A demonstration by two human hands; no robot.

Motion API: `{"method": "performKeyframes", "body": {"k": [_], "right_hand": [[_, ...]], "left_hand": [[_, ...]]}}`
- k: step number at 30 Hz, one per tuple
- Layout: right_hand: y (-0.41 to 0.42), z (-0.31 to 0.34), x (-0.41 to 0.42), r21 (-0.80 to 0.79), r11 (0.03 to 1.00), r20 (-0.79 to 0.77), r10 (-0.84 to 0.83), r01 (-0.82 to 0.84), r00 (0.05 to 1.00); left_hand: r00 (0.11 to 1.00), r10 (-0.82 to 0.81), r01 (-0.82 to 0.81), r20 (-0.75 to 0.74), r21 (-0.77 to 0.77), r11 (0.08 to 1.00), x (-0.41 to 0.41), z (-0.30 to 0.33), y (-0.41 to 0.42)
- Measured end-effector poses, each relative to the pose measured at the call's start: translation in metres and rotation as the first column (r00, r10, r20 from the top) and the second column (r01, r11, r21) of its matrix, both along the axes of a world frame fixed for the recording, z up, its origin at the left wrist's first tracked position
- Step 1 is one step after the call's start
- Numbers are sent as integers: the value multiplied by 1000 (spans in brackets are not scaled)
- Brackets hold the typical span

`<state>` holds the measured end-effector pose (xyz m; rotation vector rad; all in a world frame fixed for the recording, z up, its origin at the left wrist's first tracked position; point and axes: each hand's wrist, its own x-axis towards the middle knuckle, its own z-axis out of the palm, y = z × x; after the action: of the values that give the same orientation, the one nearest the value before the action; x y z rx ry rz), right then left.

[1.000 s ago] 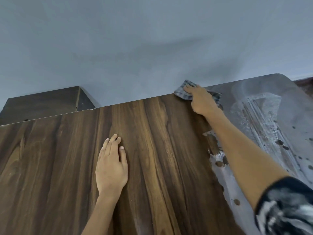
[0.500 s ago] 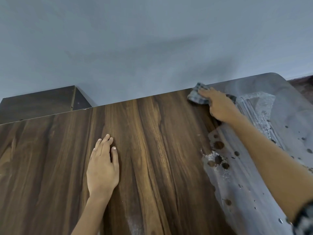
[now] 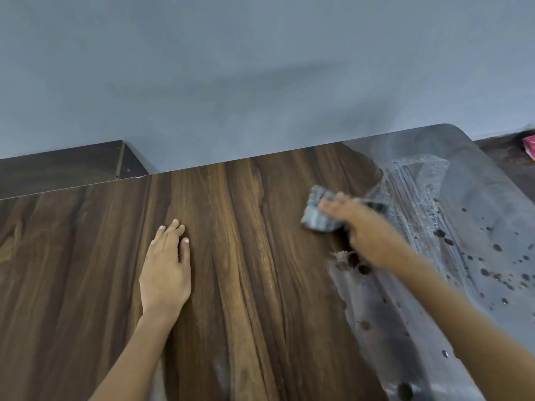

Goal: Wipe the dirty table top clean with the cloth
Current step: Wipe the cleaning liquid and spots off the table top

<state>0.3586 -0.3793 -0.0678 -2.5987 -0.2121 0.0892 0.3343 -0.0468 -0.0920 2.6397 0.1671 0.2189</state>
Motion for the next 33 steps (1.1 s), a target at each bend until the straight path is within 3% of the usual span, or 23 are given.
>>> {"method": "performKeyframes", "body": {"k": [2,6,9,11,13,17,21,24,29,31,33], "right_hand": [[-15,2,32,-50,993,1,-111,111,994],[14,-7,55,-36,991,-25,-130,129,991],[46,-5,3,9,997,-21,83,-82,996],[47,-11,-49,18,955,13,297,-297,955],[28,-18,-94,73,908,11,412,-412,911],[-27,-12,-101,126,966,3,226,-224,974],[-6,3,-52,75,997,-17,0,1,1000],[36,3,-70,144,986,-21,85,-81,996],[45,-3,-178,187,877,-18,454,-443,891],[17,-4,-196,170,916,-36,375,-364,926],[-11,-3,-185,105,981,-52,167,-161,985]], "left_hand": [[1000,3,-3,-4,2,1000,-2,1,-2],[1000,29,-29,-12,10,1000,-11,4,-10],[999,33,-33,-26,5,999,-26,7,-15],[999,21,-21,-47,-14,1000,-44,9,-18],[997,24,-27,-77,-37,999,-70,10,-23],[986,65,-77,-150,-77,994,-127,8,-35],[980,89,-103,-177,-72,992,-162,0,-42],[986,109,-117,-126,-61,991,-173,-3,-47],[983,115,-127,-140,-80,989,-182,-2,-51],[984,110,-123,-141,-86,989,-188,-2,-52],[984,96,-110,-147,-90,990,-196,-2,-52]]}}
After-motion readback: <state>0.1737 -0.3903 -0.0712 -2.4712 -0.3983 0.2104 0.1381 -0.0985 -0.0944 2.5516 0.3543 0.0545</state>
